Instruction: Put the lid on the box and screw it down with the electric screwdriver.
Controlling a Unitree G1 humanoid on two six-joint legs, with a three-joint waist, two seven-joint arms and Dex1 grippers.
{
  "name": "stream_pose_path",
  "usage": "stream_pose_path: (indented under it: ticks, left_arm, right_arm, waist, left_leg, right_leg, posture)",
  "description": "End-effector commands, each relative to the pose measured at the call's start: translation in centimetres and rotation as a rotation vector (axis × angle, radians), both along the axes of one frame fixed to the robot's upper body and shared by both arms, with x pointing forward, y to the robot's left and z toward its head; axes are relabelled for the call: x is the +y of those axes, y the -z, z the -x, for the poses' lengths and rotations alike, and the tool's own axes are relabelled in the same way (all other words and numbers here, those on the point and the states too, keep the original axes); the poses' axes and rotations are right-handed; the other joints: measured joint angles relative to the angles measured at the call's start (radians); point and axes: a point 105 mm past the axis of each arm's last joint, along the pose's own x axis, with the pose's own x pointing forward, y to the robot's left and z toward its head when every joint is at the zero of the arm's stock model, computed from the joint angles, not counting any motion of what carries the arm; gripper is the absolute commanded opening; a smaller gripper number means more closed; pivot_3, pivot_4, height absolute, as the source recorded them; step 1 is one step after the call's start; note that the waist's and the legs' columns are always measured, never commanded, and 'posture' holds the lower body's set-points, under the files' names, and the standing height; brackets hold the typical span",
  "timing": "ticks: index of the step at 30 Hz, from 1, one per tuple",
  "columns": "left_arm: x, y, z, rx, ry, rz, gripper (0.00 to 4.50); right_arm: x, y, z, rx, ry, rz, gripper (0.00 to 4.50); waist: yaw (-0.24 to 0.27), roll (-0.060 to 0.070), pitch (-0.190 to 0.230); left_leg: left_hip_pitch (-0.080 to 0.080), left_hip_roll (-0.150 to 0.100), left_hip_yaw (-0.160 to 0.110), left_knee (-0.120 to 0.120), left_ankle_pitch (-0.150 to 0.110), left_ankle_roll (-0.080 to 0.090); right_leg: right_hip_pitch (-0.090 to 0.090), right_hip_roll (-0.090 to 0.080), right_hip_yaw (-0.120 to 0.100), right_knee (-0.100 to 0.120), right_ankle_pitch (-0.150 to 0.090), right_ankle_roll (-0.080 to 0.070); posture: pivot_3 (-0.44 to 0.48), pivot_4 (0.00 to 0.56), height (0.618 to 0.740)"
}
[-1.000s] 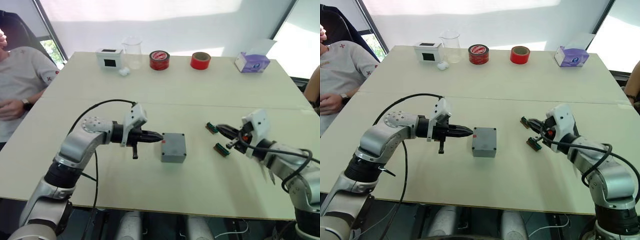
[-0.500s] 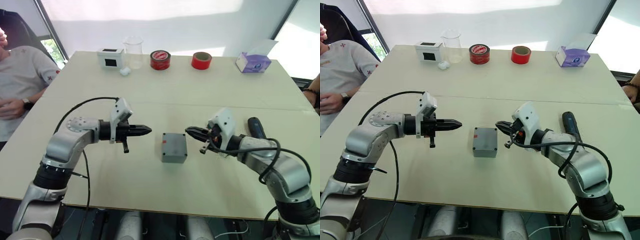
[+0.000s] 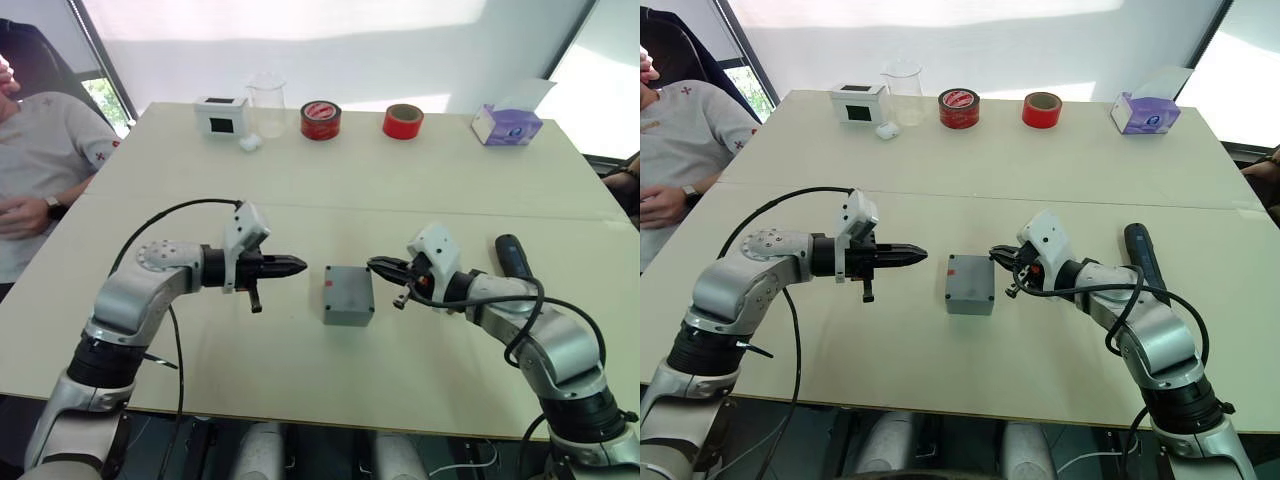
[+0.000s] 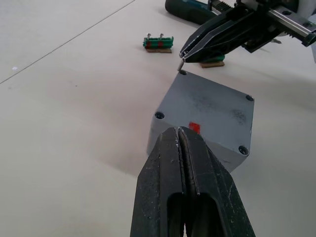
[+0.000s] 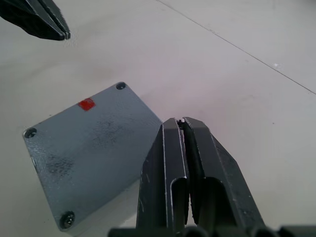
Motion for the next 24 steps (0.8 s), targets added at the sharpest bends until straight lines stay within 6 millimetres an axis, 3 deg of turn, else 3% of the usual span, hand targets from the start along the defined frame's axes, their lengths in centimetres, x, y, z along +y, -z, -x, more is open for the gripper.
stream_pose_path:
  ticks: [1, 24]
  left_arm:
    - [-0.53, -0.82, 0.4, -0.029, 0.029, 0.018, 0.0]
    - [-0.93, -0.47, 0.38, -0.023, 0.051, 0.005, 0.0]
  right_arm:
    - [-0.08, -0.99, 0.09, -0.044, -0.009, 0.006, 0.03]
    - [-0.23, -0.14, 0.41, 0.003, -0.01, 0.023, 0.03]
  waist:
    - [0.0, 0.0, 0.0]
    - [0.001, 0.0, 0.0]
  left_leg:
    - [0.0, 0.0, 0.0, 0.0, 0.0, 0.0]
    - [0.0, 0.0, 0.0, 0.0, 0.0, 0.001]
  right_leg:
    - [0.0, 0.0, 0.0, 0.0, 0.0, 0.0]
    - [0.0, 0.0, 0.0, 0.0, 0.0, 0.0]
  posture:
    - [0.0, 0.15, 0.715]
    - [0.0, 0.15, 0.715]
